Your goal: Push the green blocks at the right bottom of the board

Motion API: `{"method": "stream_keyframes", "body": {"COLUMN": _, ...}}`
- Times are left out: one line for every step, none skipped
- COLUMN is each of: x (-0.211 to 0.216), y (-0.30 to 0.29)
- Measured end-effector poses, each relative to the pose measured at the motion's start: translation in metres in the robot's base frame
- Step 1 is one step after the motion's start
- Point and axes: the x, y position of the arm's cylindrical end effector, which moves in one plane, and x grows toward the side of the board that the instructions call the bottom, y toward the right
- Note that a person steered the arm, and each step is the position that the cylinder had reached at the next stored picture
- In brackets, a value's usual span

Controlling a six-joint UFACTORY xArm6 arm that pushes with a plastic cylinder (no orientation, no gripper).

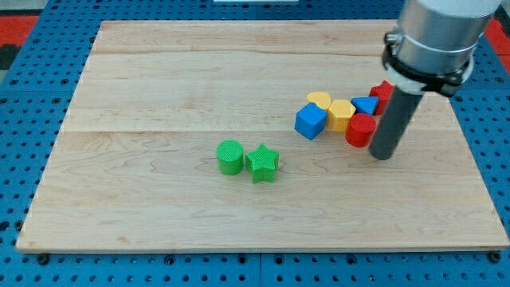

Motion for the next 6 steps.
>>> {"method": "stream_keyframes", "body": {"x": -0.008, "y": -0.082}}
{"method": "stream_keyframes", "body": {"x": -0.02, "y": -0.163}}
{"method": "stream_keyframes", "body": {"x": -0.041, "y": -0.2}}
{"method": "stream_keyframes", "body": {"x": -0.013, "y": -0.219}}
{"method": "stream_keyframes", "body": {"x": 0.018, "y": -0.218}}
{"method": "stream_keyframes", "body": {"x": 0.026, "y": -0.232}}
